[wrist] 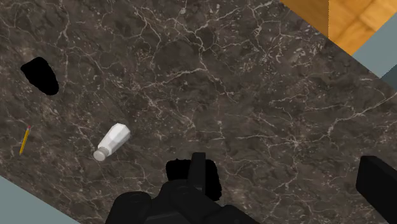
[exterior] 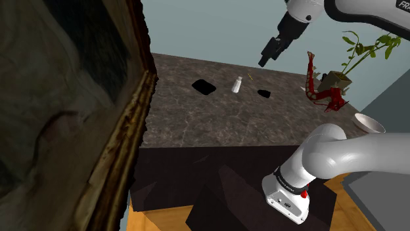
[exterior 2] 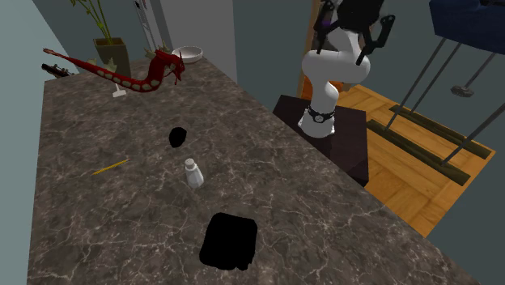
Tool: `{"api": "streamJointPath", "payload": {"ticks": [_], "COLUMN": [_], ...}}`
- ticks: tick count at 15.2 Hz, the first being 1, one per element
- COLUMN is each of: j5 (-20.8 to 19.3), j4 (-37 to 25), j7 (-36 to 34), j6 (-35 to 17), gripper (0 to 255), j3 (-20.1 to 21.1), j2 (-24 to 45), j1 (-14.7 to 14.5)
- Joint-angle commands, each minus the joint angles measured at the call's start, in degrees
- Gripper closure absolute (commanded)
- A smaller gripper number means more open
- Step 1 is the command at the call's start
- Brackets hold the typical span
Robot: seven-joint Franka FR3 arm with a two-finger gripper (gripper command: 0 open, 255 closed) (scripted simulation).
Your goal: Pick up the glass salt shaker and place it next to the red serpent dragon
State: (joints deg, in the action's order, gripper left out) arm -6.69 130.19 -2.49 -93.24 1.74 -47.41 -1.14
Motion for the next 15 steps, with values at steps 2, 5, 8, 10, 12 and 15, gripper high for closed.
{"api": "streamJointPath", "payload": {"ticks": [2, 5, 8, 10, 12, 15], "j5": [-0.57, -2.29, -3.92, -4.90, -5.73, -6.57], "j4": [1.30, 4.66, 7.22, 8.46, 9.33, 9.90], "j7": [1.49, 5.94, 10.40, 13.41, 16.45, 21.16], "j6": [-1.52, -6.16, -10.95, -14.21, -17.51, -22.49], "gripper": [0, 0, 0, 0, 0, 0], "j3": [-1.32, -5.39, -9.59, -12.47, -15.41, -19.93], "j2": [-0.12, 0.13, 1.33, 2.66, 4.43, 7.85], "j1": [0.07, 0.34, 0.64, 0.79, 0.83, 0.63]}}
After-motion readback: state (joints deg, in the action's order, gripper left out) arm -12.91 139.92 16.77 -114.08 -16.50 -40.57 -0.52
